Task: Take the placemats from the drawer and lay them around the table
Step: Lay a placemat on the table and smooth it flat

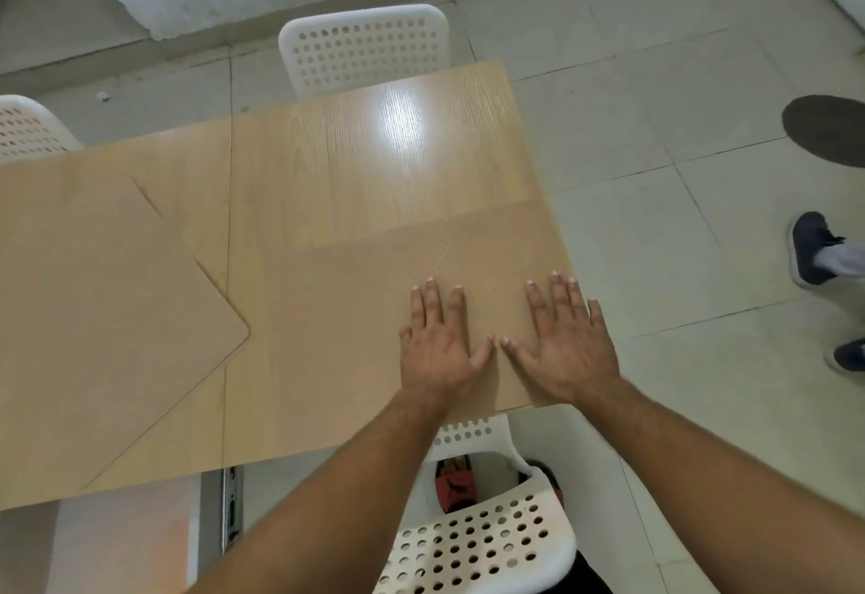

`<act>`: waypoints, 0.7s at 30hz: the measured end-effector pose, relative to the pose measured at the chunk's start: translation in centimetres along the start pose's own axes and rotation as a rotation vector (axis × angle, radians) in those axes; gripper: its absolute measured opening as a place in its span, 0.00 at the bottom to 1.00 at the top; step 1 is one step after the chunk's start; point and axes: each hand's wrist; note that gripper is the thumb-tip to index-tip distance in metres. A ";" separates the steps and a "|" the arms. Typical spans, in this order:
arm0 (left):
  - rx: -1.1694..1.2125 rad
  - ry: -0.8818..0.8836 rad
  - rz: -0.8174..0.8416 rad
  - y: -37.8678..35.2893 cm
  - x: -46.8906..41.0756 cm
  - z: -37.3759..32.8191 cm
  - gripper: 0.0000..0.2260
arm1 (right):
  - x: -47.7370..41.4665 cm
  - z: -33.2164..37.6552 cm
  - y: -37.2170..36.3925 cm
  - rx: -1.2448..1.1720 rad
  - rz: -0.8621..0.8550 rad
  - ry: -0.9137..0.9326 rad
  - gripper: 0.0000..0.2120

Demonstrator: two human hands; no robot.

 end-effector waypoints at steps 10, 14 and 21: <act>-0.001 -0.023 0.002 -0.7 -0.9 -1.6 0.36 | -0.1 -0.5 0.6 -0.060 -0.070 -0.004 0.43; 0.043 -0.025 -0.078 -0.8 -2.3 -2.1 0.32 | -3.7 -0.1 1.6 -0.130 -0.167 -0.022 0.37; 0.015 -0.046 -0.134 -2.2 -5.3 -1.7 0.28 | -11.9 1.9 0.0 -0.082 -0.152 0.144 0.32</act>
Point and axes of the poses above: each hand's wrist, its own x-axis away from the middle knuckle, its own y-axis out of the back of the hand, z = x × y, and after that the axes turned 13 degrees about -z, right-handed
